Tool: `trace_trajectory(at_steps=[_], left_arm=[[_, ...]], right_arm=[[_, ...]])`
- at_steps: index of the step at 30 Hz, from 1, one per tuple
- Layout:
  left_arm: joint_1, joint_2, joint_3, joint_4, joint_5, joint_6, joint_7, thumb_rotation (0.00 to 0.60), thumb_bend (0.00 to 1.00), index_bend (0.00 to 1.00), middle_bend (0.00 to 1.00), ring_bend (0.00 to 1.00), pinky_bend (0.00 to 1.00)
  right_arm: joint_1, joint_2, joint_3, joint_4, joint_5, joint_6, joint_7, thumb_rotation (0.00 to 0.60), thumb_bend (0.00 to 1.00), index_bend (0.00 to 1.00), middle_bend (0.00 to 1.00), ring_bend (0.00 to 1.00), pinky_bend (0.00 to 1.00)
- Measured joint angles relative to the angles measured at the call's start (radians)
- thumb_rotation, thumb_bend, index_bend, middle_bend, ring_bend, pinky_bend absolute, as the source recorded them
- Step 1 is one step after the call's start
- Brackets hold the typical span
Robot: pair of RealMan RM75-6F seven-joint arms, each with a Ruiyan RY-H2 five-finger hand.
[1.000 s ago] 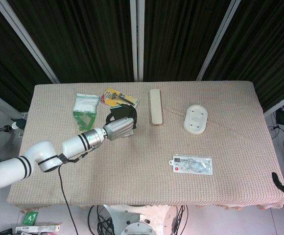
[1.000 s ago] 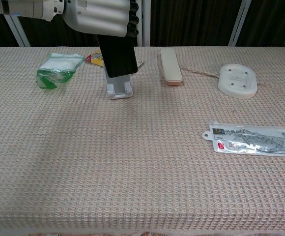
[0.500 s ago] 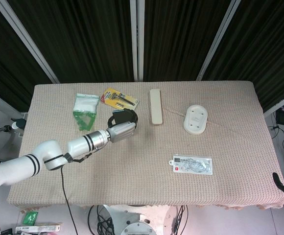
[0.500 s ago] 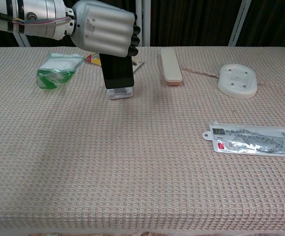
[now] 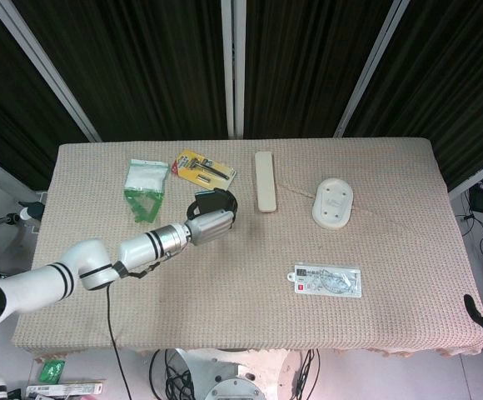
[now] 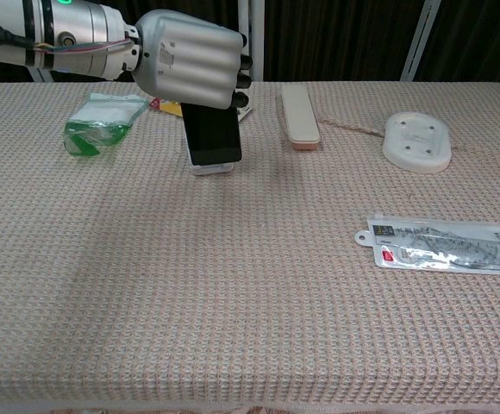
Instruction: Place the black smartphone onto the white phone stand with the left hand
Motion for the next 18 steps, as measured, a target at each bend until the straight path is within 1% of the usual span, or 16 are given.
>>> trace_trajectory(at_steps=[8,18], left_arm=[[-0.007,-0.007,0.002,0.029,-0.006,0.006,-0.008,0.6,0.52,0.59,0.55,0.49,0.51],[-0.003,-0.01,0.013,0.037,-0.016,0.015,-0.01,0.6,0.52,0.59,0.55,0.49,0.51]], right_arm=[[-0.001,0.002,0.004,0.001,0.003,0.001,0.003,0.6,0.21,0.0,0.0,0.0,0.0],[0.002,0.005,0.005,-0.004,0.001,-0.003,-0.001,0.6,0.21,0.0,0.0,0.0,0.0]])
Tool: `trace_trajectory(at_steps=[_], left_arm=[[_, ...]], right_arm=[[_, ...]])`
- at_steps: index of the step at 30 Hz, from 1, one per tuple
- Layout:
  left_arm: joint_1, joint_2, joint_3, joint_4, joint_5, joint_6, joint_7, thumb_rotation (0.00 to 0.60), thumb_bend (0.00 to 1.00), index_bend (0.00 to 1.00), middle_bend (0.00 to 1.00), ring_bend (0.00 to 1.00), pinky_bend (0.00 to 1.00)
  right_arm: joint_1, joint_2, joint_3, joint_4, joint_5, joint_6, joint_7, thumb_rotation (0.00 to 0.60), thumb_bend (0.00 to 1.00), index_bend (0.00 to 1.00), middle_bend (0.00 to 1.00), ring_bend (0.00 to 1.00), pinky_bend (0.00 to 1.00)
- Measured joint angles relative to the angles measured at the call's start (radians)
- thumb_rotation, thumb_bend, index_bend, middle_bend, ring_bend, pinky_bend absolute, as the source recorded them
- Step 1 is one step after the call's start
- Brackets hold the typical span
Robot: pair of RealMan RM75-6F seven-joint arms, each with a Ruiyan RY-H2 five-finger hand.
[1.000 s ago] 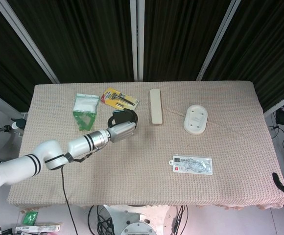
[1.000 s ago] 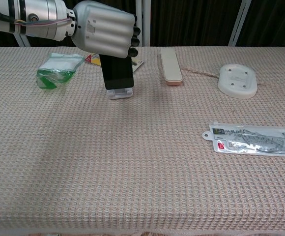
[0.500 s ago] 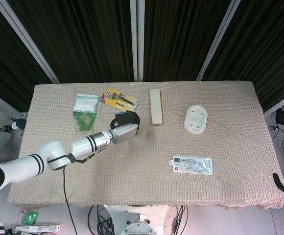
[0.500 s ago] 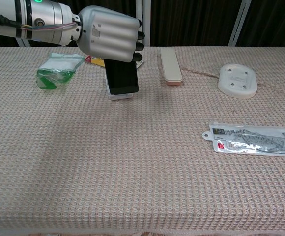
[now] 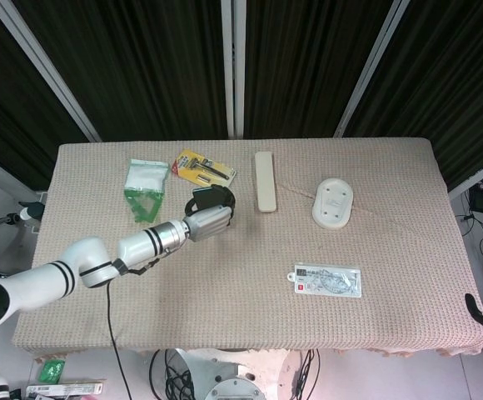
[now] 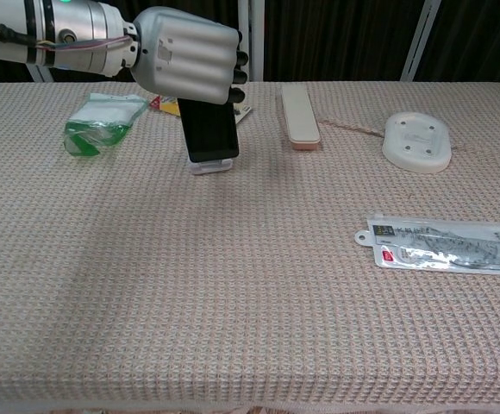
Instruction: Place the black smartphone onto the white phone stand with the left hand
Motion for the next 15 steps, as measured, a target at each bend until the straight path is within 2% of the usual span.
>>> trace_trajectory(at_steps=[15], left_arm=[[0.001,-0.018,0.019,0.016,0.0,0.012,-0.009,0.6,0.52,0.58,0.55,0.49,0.51]], right_arm=[[0.001,0.0,0.001,0.005,0.002,-0.003,0.005,0.6,0.21,0.0,0.0,0.0,0.0]])
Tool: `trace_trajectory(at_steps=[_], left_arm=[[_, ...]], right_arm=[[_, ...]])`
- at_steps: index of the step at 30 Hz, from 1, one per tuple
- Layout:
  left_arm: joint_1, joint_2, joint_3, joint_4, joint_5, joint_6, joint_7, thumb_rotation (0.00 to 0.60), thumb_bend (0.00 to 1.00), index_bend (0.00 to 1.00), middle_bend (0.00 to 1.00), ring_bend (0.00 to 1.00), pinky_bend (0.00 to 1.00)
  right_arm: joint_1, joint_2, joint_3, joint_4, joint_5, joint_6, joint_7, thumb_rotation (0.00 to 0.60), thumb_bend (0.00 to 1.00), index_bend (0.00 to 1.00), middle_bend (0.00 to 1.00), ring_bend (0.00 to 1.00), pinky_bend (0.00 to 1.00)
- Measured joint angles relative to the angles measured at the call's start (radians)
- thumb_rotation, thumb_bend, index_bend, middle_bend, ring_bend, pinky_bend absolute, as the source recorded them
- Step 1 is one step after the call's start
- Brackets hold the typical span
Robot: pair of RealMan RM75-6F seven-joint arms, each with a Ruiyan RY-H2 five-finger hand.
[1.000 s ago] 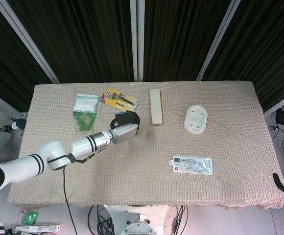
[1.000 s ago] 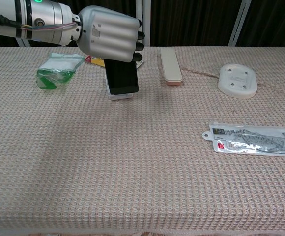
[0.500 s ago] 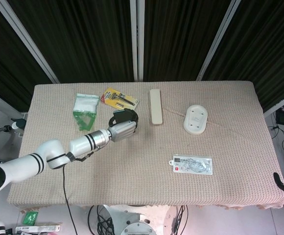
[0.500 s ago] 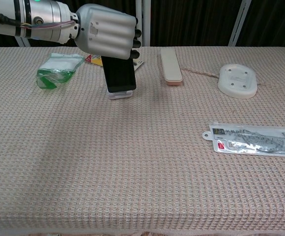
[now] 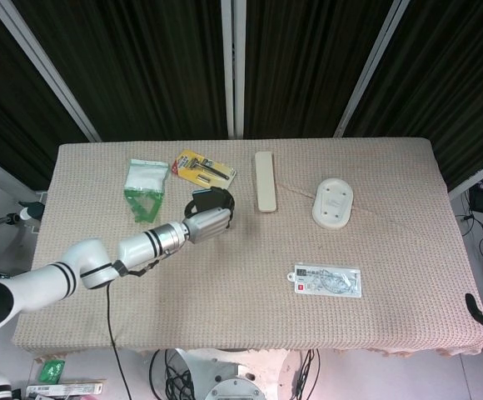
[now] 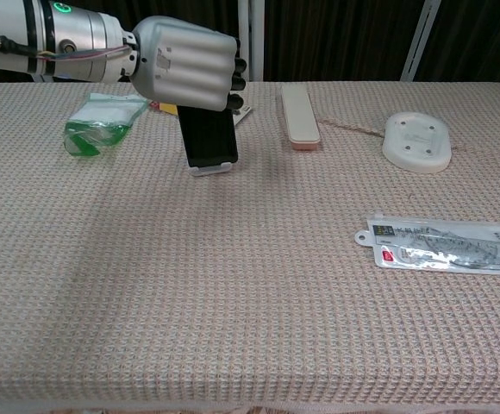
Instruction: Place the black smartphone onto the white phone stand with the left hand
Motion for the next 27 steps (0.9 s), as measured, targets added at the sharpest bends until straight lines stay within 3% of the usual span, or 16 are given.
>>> trace_trajectory(at_steps=[10,12,16,18,27], left_arm=[[-0.007,-0.01,0.017,0.007,0.013,0.003,-0.021,0.6,0.48,0.51,0.5,0.47,0.51],[-0.008,-0.01,0.018,0.006,0.012,0.0,-0.025,0.6,0.42,0.42,0.44,0.45,0.5],[-0.011,-0.004,0.015,-0.001,-0.007,-0.031,-0.02,0.6,0.29,0.15,0.23,0.34,0.42],[-0.012,0.002,0.01,-0.011,-0.024,-0.045,-0.014,0.6,0.26,0.1,0.17,0.27,0.37],[-0.003,0.015,-0.007,-0.047,-0.072,-0.063,0.028,0.6,0.2,0.05,0.06,0.12,0.27]], right_arm=[[0.0,-0.001,0.002,0.008,0.006,-0.004,0.009,0.6,0.21,0.0,0.0,0.0,0.0],[0.0,-0.001,0.002,0.009,0.007,-0.004,0.01,0.6,0.21,0.0,0.0,0.0,0.0],[-0.001,-0.002,0.003,0.014,0.011,-0.007,0.013,0.6,0.21,0.0,0.0,0.0,0.0],[-0.001,-0.003,0.003,0.016,0.012,-0.007,0.015,0.6,0.21,0.0,0.0,0.0,0.0],[0.0,0.0,0.002,0.016,0.016,-0.015,0.015,0.6,0.22,0.0,0.0,0.0,0.0]])
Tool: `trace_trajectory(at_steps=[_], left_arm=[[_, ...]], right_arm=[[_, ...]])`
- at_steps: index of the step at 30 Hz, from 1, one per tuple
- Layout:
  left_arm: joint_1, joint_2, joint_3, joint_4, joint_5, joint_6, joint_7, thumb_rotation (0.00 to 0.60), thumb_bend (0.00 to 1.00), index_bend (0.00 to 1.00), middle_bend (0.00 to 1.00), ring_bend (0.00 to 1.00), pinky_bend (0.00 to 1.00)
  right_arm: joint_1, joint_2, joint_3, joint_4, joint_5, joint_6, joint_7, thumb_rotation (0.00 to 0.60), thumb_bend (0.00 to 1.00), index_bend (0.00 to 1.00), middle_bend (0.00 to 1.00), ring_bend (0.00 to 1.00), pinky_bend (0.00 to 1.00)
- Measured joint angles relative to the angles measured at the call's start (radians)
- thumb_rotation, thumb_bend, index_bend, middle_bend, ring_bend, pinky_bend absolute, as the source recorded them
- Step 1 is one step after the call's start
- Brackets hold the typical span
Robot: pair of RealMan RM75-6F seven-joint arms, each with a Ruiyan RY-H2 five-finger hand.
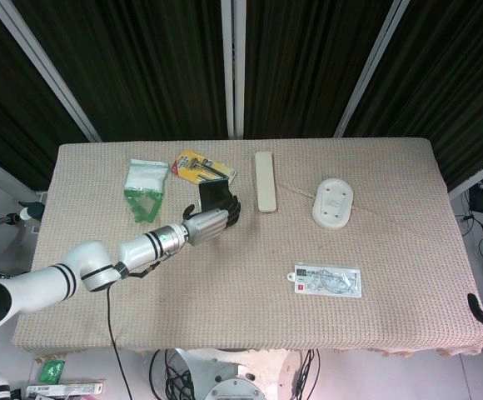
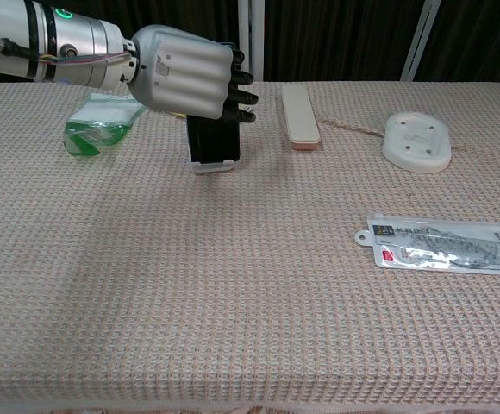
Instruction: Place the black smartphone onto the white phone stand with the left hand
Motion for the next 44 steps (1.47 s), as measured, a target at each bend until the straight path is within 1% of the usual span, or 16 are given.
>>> trace_trajectory(at_steps=[8,14,17,20,22,25,27,29,30,31,34,35,37,38,39,44], left_arm=[[0.011,0.022,-0.007,-0.034,-0.024,0.014,0.002,0.6,0.17,0.03,0.03,0.08,0.24],[0.042,0.062,-0.018,-0.095,-0.048,0.065,-0.001,0.6,0.1,0.03,0.03,0.08,0.23],[0.082,0.097,-0.029,-0.156,-0.068,0.134,-0.018,0.6,0.04,0.03,0.04,0.08,0.24],[0.151,0.137,-0.045,-0.236,-0.099,0.25,-0.051,0.599,0.01,0.03,0.06,0.08,0.24],[0.215,0.168,-0.053,-0.299,-0.121,0.356,-0.082,0.566,0.01,0.03,0.06,0.08,0.24],[0.336,0.215,-0.054,-0.392,-0.153,0.53,-0.14,0.491,0.01,0.03,0.06,0.08,0.24],[0.443,0.245,-0.046,-0.448,-0.18,0.658,-0.206,0.439,0.01,0.03,0.06,0.08,0.23],[0.542,0.265,-0.035,-0.486,-0.206,0.759,-0.282,0.386,0.01,0.03,0.06,0.08,0.23],[0.606,0.274,-0.026,-0.502,-0.224,0.813,-0.34,0.351,0.01,0.03,0.05,0.08,0.23],[0.652,0.28,-0.019,-0.511,-0.24,0.844,-0.388,0.319,0.01,0.03,0.04,0.08,0.23],[0.78,0.292,0.008,-0.518,-0.285,0.914,-0.564,0.255,0.01,0.03,0.04,0.08,0.23],[0.808,0.293,0.017,-0.513,-0.294,0.93,-0.62,0.252,0.01,0.03,0.04,0.08,0.23],[0.865,0.291,0.043,-0.485,-0.301,0.965,-0.752,0.269,0.01,0.03,0.04,0.08,0.23],[0.89,0.288,0.057,-0.462,-0.299,0.979,-0.806,0.275,0.01,0.03,0.04,0.08,0.23],[0.928,0.282,0.081,-0.413,-0.291,0.996,-0.886,0.284,0.01,0.03,0.04,0.08,0.23],[1.032,0.263,0.155,-0.248,-0.243,1.02,-1.063,0.282,0.01,0.03,0.04,0.08,0.23]], right_arm=[[-0.001,-0.005,0.002,0.003,-0.007,0.01,0.013,0.6,0.22,0.0,0.0,0.0,0.0],[-0.002,0.0,0.003,-0.001,-0.014,0.018,0.014,0.6,0.22,0.0,0.0,0.0,0.0],[-0.001,0.003,0.003,-0.002,-0.019,0.019,0.016,0.6,0.22,0.0,0.0,0.0,0.0],[0.004,0.003,0.003,-0.001,-0.021,0.011,0.016,0.6,0.22,0.0,0.0,0.0,0.0],[0.008,0.003,0.003,-0.001,-0.022,0.006,0.016,0.6,0.22,0.0,0.0,0.0,0.0],[0.014,0.002,0.002,-0.001,-0.028,0.0,0.013,0.6,0.22,0.0,0.0,0.0,0.0],[0.017,0.002,0.0,-0.002,-0.037,-0.002,0.01,0.6,0.22,0.0,0.0,0.0,0.0],[0.019,0.001,-0.005,-0.002,-0.047,-0.002,0.007,0.6,0.22,0.0,0.0,0.0,0.0],[0.02,0.001,-0.007,-0.002,-0.054,-0.002,0.006,0.6,0.22,0.0,0.0,0.0,0.0],[0.021,0.001,-0.011,-0.001,-0.062,-0.002,0.006,0.6,0.22,0.0,0.0,0.0,0.0],[0.024,0.001,-0.027,0.009,-0.09,-0.005,0.005,0.6,0.22,0.0,0.0,0.0,0.0],[0.025,-0.001,-0.034,0.015,-0.099,-0.007,0.004,0.6,0.22,0.0,0.0,0.0,0.0],[0.027,-0.004,-0.039,0.019,-0.104,-0.012,-0.002,0.6,0.22,0.0,0.0,0.0,0.0],[0.028,-0.007,-0.041,0.02,-0.104,-0.016,-0.009,0.6,0.22,0.0,0.0,0.0,0.0],[0.03,-0.009,-0.043,0.019,-0.105,-0.019,-0.015,0.6,0.22,0.0,0.0,0.0,0.0],[0.039,-0.023,-0.048,0.006,-0.113,-0.03,-0.048,0.6,0.22,0.0,0.0,0.0,0.0]])
